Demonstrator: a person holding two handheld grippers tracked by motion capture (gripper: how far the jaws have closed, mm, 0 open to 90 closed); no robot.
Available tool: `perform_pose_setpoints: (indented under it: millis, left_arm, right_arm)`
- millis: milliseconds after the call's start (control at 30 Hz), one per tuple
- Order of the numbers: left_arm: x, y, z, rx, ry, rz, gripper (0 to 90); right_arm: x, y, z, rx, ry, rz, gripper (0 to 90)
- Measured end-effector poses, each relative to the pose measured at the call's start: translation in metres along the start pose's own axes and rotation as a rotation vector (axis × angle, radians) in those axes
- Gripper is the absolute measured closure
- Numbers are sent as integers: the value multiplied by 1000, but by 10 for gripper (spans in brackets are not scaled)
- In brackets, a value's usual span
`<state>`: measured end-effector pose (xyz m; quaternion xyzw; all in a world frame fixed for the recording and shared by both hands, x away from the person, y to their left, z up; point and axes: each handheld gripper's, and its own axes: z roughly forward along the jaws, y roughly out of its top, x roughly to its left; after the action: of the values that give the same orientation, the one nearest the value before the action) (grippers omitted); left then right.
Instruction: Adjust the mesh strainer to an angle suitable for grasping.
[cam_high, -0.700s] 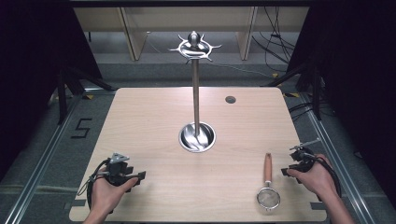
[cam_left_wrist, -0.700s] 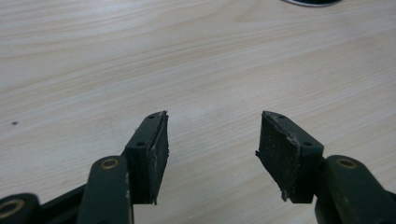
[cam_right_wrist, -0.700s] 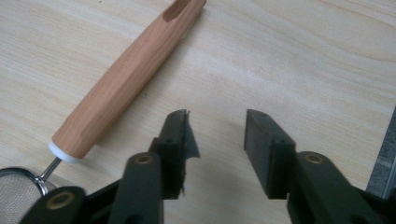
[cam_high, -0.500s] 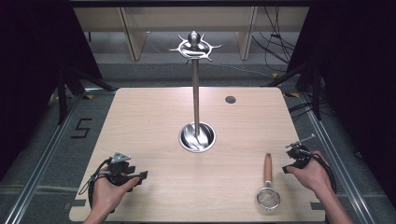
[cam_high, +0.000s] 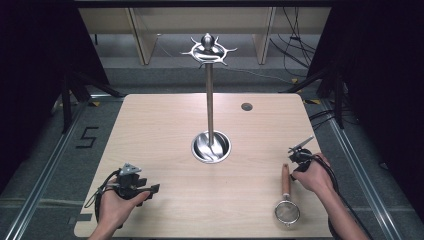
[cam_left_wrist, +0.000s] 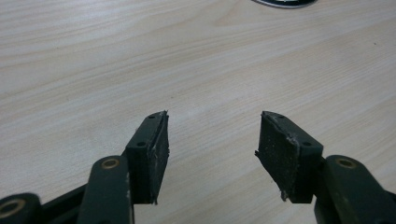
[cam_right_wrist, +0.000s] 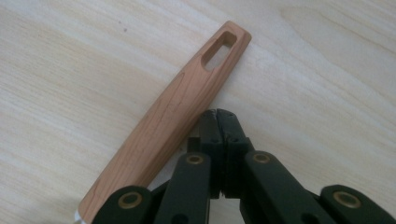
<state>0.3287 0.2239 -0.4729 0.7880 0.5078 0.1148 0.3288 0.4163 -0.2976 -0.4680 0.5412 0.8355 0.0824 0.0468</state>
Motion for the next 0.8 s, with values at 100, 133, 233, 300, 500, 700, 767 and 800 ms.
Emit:
perform_pose_setpoints:
  millis: [100,133,233,300,500,700,767,800]
  left_arm:
    - [-1,0,1,3,-7,-9,422]
    - [-1,0,1,-2,-5,-16,422]
    - [-1,1,2,3,-9,-8,422]
    - [-2,0,3,0,-7,-15,422]
    - [-2,1,6,14,-9,-32,421]
    - [-6,-2,7,15,-23,-43,415]
    - [-6,-1,5,13,-15,-34,414]
    - [-7,-1,5,9,-12,-33,413]
  right_arm:
    - [2,2,3,-20,1,-37,900]
    - [3,4,4,-30,17,-23,900]
    - [3,6,4,-8,36,-53,891]
    - [5,5,2,-43,61,-24,849]
    - [9,-2,-21,-73,14,31,622]
    - [25,-10,-30,52,75,150,540]
    - [29,-11,-32,64,61,150,520]
    - [31,-13,-32,47,60,156,517]
